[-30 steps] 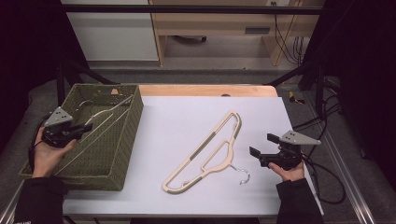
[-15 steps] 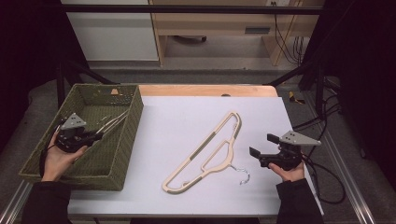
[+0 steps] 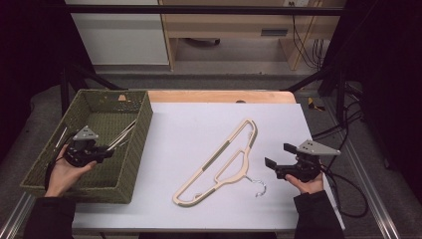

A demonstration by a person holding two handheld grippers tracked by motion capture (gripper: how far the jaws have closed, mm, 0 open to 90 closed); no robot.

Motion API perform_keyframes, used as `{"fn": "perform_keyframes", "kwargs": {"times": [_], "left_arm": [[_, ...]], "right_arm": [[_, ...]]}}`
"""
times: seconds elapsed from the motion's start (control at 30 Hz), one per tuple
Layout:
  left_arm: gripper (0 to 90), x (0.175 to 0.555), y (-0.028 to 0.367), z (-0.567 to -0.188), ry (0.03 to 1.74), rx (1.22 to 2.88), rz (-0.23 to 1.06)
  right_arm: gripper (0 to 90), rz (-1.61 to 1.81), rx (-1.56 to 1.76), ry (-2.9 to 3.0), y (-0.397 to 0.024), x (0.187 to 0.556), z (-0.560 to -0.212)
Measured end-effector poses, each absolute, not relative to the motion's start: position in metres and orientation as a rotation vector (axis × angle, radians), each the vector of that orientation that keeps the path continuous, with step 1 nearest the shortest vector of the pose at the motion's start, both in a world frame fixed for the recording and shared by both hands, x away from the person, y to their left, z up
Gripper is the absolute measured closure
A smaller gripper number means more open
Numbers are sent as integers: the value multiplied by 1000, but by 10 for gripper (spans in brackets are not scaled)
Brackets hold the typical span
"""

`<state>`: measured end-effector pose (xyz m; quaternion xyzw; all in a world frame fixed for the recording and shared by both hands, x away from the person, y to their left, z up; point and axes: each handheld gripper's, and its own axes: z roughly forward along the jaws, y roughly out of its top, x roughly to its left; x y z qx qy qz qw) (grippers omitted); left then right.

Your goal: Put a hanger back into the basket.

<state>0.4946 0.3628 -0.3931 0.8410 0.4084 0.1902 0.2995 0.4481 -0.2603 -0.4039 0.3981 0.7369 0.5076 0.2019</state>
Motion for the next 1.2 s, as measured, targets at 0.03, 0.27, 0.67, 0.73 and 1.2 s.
{"fn": "perform_keyframes", "kwargs": {"times": [0.03,0.27,0.67,0.73,1.2], "left_arm": [[713,494,362,-394,1083,2237,502],[702,496,358,-397,1082,2269,498],[530,480,364,-367,1064,2025,595],[477,475,363,-362,1057,1964,616],[157,437,321,-333,894,1715,633]], "right_arm": [[87,1418,1112,2058,-260,448,-404],[87,1418,1112,2055,-260,448,-404],[87,1426,1108,2054,-261,446,-403],[86,1433,1111,2049,-261,446,-403],[84,1437,1083,2107,-255,444,-407]]}}
